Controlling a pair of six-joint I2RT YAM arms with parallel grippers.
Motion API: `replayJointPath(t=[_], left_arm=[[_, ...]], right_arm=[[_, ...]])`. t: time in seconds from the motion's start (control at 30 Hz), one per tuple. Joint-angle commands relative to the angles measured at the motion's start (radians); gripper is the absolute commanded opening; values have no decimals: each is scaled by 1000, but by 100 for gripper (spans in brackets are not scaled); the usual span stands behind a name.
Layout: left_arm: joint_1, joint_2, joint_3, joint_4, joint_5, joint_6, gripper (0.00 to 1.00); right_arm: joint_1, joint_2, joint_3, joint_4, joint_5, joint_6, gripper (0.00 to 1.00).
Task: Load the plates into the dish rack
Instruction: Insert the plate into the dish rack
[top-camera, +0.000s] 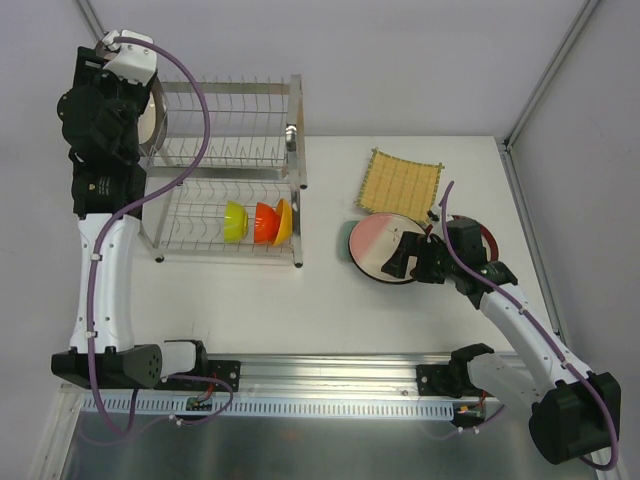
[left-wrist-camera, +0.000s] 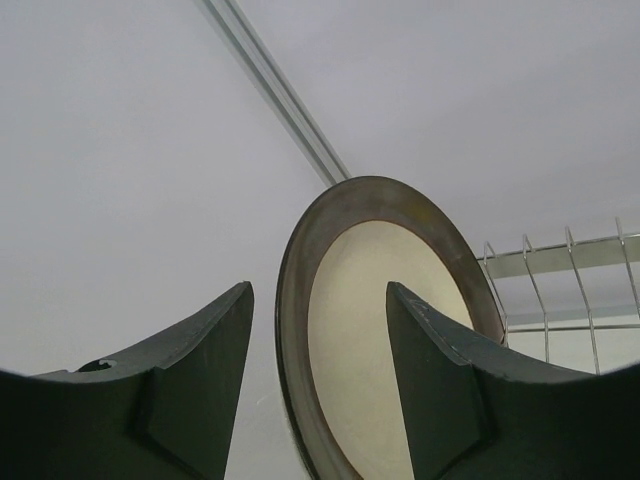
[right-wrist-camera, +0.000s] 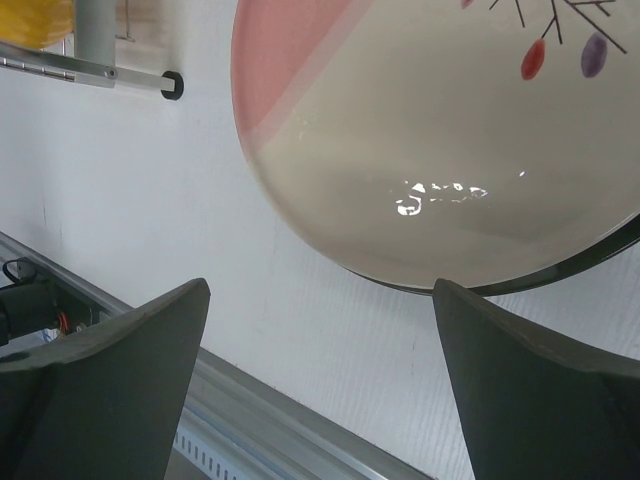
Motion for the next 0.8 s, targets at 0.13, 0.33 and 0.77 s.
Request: replayJointPath(t=[0.13, 0.33, 0.77], left_arm=[[8, -60, -4, 54, 36, -38, 59], [6, -91, -10, 49, 76, -83, 71], [8, -258, -36, -8, 183, -340, 94]], right_arm=[[9, 0, 37, 34, -25, -17, 100], [9, -6, 37, 33, -30, -17, 99], [6, -29, 71, -3, 4, -12, 100]])
